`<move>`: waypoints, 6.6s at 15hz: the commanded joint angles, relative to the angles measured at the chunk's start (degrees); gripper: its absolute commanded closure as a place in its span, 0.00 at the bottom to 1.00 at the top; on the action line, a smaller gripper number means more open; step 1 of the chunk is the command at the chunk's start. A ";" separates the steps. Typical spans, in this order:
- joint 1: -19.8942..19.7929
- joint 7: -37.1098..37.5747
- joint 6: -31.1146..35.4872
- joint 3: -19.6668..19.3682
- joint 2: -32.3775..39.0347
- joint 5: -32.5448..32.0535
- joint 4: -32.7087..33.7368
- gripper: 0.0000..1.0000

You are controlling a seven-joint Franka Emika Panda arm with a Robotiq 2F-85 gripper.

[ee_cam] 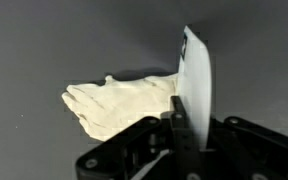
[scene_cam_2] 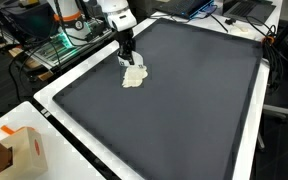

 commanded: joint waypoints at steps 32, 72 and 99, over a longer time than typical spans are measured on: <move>3.74 -18.15 -15.40 0.82 1.59 3.61 7.20 0.99; 10.72 24.10 -32.79 -1.39 -19.91 -4.93 13.29 0.99; 10.13 -60.06 -50.22 -16.03 -8.87 38.31 16.80 0.99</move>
